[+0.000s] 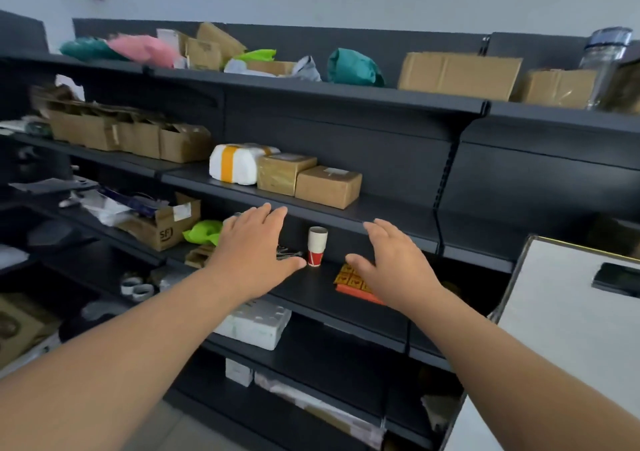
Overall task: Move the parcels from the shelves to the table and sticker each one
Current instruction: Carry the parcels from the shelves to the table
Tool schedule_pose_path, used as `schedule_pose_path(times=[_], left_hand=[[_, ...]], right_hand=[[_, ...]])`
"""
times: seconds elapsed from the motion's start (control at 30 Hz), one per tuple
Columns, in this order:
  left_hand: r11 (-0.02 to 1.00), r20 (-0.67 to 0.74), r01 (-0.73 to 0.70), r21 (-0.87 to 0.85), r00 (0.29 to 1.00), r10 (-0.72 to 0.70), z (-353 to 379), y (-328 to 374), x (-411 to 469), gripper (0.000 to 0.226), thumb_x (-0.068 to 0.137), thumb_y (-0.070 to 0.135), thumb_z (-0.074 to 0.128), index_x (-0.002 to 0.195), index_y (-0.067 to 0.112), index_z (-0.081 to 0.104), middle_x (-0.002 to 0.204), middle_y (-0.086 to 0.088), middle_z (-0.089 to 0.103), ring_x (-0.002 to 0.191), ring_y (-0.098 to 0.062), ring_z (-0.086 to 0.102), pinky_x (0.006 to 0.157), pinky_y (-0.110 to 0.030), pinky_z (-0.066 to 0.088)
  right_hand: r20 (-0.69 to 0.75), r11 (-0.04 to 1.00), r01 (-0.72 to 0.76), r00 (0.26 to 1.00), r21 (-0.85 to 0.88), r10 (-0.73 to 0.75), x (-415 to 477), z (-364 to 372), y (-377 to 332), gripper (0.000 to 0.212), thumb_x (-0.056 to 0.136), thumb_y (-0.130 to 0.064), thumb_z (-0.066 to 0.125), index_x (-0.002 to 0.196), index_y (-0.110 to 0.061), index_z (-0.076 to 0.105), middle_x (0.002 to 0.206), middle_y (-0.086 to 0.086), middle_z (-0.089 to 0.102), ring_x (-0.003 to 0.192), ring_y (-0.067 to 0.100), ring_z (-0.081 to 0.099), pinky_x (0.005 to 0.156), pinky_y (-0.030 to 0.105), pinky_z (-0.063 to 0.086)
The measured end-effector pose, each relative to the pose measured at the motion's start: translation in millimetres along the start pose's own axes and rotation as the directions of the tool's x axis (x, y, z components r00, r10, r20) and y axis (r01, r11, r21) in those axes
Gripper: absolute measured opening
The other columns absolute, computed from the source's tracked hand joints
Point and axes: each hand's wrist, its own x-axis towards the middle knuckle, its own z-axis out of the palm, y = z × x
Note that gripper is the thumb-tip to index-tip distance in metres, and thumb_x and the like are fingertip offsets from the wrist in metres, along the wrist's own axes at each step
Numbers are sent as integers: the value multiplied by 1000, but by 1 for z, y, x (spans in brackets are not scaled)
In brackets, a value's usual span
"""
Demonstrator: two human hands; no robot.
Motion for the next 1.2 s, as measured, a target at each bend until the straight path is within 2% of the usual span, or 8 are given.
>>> schedule_pose_path(times=[0.1, 0.23, 0.47, 0.6, 0.8, 0.93, 1.03, 1.2], left_hand=[[999, -9, 27, -25, 1000, -27, 1, -27, 12, 92, 80, 66, 56, 150, 22, 15, 157, -1, 22, 146, -18, 13, 117, -44, 19], [998, 6, 56, -28, 998, -56, 9, -53, 40, 92, 81, 64, 56, 151, 22, 13, 159, -1, 16, 146, -18, 13, 118, -42, 17], [995, 2, 51, -80, 999, -51, 49, -80, 135, 90, 82, 61, 57, 151, 21, 14, 157, 0, 20, 144, -20, 19, 117, -40, 21], [995, 11, 2, -96, 1000, -1, 75, -85, 201, 90, 83, 60, 57, 151, 20, 14, 157, 0, 21, 143, -19, 20, 117, -38, 19], [988, 38, -47, -149, 998, 53, 121, -93, 280, 88, 82, 59, 59, 150, 20, 18, 153, -2, 30, 139, -22, 29, 114, -39, 26], [974, 80, -87, -211, 991, 106, 149, -102, 323, 92, 82, 58, 60, 151, 21, 12, 158, -1, 18, 145, -21, 17, 118, -39, 20], [958, 76, -141, -249, 983, 165, 166, -109, 346, 92, 82, 55, 62, 152, 22, 11, 158, 1, 16, 145, -19, 15, 118, -39, 19], [906, 25, -269, -326, 956, 292, 180, -119, 369, 88, 86, 50, 60, 152, 23, 8, 159, 2, 11, 146, -17, 10, 117, -34, 14]], right_hand=[[-5, 1000, 5, 1000, 23, -5, 29, 6, -15, 69, 96, -49, 47, 151, -17, 20, 158, 1, 20, 145, 18, 18, 116, 34, 20], [-19, 998, -21, 1000, 67, 22, 73, 23, -20, 68, 96, -47, 47, 151, -15, 21, 158, 1, 22, 144, 19, 22, 113, 32, 25], [-56, 989, -103, 992, 107, 109, 178, 70, 5, 72, 93, -49, 50, 149, -13, 23, 156, 5, 24, 139, 24, 32, 107, 37, 35], [-67, 978, -161, 983, 131, 171, 246, 91, 29, 66, 91, -51, 52, 142, -13, 34, 147, 6, 36, 125, 26, 46, 97, 40, 46], [-42, 954, -264, 961, 144, 272, 312, 124, 55, 77, 91, -50, 53, 151, -16, 18, 157, 5, 22, 135, 26, 36, 105, 40, 41], [-36, 943, -310, 948, 119, 316, 340, 141, 60, 81, 91, -51, 53, 152, -14, 15, 156, 11, 21, 137, 31, 33, 109, 41, 35], [-36, 923, -372, 926, 96, 376, 354, 153, 58, 81, 91, -52, 52, 152, -16, 13, 156, 12, 21, 136, 31, 35, 107, 40, 36], [-81, 893, -445, 890, 62, 449, 366, 159, 49, 72, 92, -48, 55, 149, -20, 22, 138, 9, 46, 120, 24, 51, 93, 31, 44]])
